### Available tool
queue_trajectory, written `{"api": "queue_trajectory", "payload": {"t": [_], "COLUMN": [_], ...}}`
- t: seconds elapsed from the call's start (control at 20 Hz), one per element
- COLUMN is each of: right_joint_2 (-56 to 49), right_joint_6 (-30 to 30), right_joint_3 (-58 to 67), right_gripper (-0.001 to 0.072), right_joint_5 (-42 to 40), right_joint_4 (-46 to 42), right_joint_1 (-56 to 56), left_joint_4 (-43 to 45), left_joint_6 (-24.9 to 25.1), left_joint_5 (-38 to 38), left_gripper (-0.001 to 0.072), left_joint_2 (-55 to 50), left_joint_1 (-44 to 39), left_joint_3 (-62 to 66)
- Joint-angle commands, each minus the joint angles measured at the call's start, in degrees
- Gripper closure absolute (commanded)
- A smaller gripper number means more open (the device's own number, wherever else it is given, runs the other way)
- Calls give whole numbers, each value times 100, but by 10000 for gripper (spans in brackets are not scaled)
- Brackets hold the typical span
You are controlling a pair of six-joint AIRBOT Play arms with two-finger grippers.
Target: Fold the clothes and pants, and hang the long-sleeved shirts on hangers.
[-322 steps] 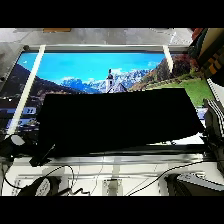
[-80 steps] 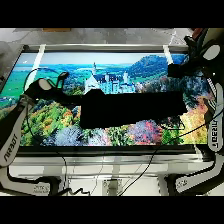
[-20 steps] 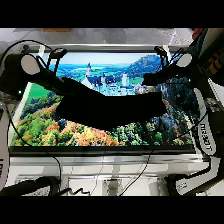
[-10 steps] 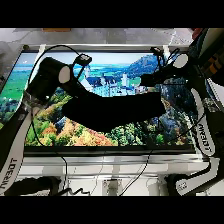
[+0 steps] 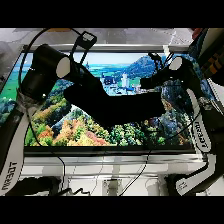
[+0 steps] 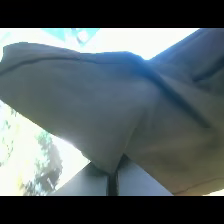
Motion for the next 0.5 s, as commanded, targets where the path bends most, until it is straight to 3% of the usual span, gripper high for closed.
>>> {"api": "queue_trajectory", "payload": {"t": [0.0, 0.25, 0.45], "right_joint_2": [-26, -92, -94], "right_joint_6": [-4, 9, 295], "right_joint_3": [2, -177, -1062], "right_gripper": [693, 694, 694], "right_joint_5": [2, -175, -1141], "right_joint_4": [-13, 192, 483], "right_joint_1": [4, 90, 592], "left_joint_4": [24, -249, -472], "left_joint_6": [-2, -50, -313], "left_joint_5": [92, 435, 920], "left_gripper": [702, 702, 701], "left_joint_2": [-74, -192, -291], "left_joint_1": [-116, -175, -175], "left_joint_3": [111, 109, 109]}}
